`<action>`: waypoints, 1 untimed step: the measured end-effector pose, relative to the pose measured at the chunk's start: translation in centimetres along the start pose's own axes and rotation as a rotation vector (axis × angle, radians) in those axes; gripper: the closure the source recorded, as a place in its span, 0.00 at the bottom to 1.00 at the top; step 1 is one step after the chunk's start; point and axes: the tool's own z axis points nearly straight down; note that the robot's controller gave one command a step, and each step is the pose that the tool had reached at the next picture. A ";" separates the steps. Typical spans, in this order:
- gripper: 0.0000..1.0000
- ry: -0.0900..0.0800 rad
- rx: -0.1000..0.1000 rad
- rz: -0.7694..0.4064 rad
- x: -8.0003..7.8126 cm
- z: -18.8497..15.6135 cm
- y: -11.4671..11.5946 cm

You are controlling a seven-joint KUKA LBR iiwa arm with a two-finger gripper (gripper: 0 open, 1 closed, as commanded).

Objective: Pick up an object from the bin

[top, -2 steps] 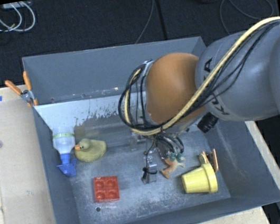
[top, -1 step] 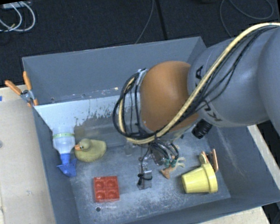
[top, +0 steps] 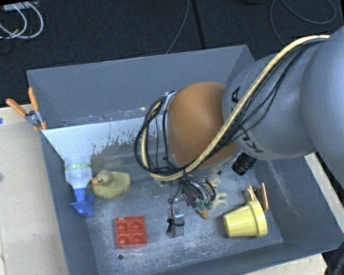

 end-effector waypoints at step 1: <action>0.00 -0.032 -0.001 -0.105 -0.5 0.9 3.1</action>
Offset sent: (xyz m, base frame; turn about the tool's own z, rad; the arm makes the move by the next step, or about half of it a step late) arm -0.0005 0.0710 -0.0565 0.2123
